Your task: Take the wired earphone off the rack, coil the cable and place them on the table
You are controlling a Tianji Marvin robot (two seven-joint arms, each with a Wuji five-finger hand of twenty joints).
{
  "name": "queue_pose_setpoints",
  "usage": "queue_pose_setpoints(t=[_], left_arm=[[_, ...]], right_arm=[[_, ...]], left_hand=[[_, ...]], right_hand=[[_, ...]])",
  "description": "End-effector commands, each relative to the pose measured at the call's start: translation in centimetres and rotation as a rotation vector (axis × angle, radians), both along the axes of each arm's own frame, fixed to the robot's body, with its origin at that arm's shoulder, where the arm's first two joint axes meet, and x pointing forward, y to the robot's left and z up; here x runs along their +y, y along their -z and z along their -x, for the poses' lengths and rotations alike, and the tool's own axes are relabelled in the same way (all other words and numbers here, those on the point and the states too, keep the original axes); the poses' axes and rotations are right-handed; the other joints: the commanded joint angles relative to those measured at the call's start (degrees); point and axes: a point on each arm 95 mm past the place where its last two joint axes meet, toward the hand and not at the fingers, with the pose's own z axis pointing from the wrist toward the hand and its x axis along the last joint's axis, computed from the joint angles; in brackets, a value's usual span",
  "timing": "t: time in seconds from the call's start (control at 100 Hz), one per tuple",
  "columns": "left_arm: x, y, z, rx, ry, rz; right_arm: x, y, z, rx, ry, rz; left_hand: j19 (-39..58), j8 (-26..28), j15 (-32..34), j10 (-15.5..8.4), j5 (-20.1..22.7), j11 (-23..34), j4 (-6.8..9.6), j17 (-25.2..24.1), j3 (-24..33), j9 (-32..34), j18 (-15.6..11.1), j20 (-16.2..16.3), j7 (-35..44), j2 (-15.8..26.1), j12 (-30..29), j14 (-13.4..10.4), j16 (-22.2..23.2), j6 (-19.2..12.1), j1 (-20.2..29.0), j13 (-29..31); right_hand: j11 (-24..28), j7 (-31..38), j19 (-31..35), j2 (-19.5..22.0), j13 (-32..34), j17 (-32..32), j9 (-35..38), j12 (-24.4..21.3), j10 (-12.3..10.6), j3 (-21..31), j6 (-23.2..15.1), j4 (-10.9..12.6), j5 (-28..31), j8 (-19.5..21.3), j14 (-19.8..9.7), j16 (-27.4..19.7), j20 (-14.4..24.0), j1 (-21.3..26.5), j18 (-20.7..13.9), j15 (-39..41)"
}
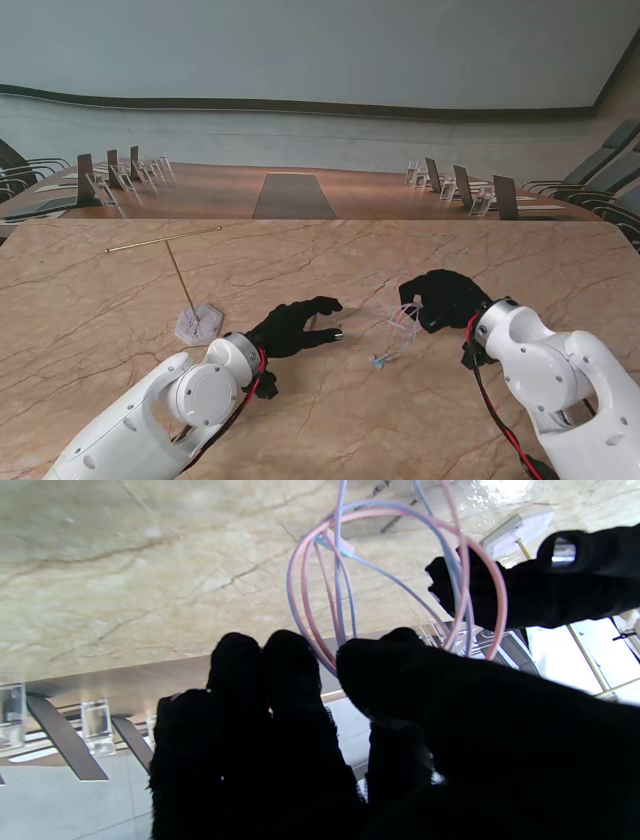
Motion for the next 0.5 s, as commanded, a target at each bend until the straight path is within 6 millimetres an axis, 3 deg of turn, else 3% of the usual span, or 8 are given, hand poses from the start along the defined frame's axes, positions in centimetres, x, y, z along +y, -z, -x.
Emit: queue_pose_setpoints(t=[0.0,0.34,0.37,0.49], left_arm=[[-0.1,0.4,0.4,0.012,-0.002,0.002],[-0.3,0.9,0.6,0.027,-0.005,-0.002],[-0.4,0.9,0.6,0.029,-0.006,-0.001],[-0.6,1.1,0.6,0.04,-0.005,-0.002]], right_arm=[[-0.4,0.7,0.6,0.02,0.016,0.01],[-2.6,3.6,2.1,0.116,0.136,0.084],[-2.8,3.9,2.1,0.122,0.147,0.09],[-3.2,4.9,2.2,0.155,0.192,0.109]], left_hand=[[-0.41,-0.81,-0.18,-0.19,-0.54,-0.64,1.46,-0.02,-0.53,0.33,-1.07,0.78,-1.17,1.67,-0.45,-1.18,-0.28,-0.3,-1.17,0.14],[1.12,-0.9,0.99,0.33,0.57,-0.22,1.54,0.21,-1.65,1.46,-0.66,1.59,-0.91,2.32,-0.15,-0.33,0.33,-0.23,-0.26,0.86],[1.25,-0.9,1.09,0.37,0.68,-0.16,1.55,0.29,-1.74,1.59,-0.63,1.63,-0.88,2.31,-0.11,-0.26,0.38,-0.23,-0.19,0.93],[1.52,-0.92,1.33,0.42,0.66,-0.09,1.57,0.19,-2.12,1.62,-0.64,1.68,-0.88,2.58,0.0,-0.14,0.52,-0.23,0.05,0.92]], right_hand=[[1.21,3.25,2.05,-3.92,2.13,1.92,1.2,0.55,6.93,4.24,1.96,0.48,2.3,0.46,6.79,0.37,0.59,-0.63,-2.72,4.79],[1.62,3.7,3.12,-6.67,4.55,4.74,3.4,0.71,8.27,6.84,3.39,-0.82,3.5,-1.18,8.31,-0.81,0.41,-0.45,-0.21,6.28],[1.59,4.07,3.34,-7.31,4.85,5.26,3.71,0.75,8.35,7.85,3.59,-2.51,3.56,-2.03,8.48,-1.44,0.06,-0.37,0.29,6.74],[1.51,3.65,3.56,-6.61,5.18,6.24,3.99,0.77,8.58,7.75,4.0,-4.2,3.33,-3.08,8.71,-1.14,-0.3,-0.62,1.13,7.22]])
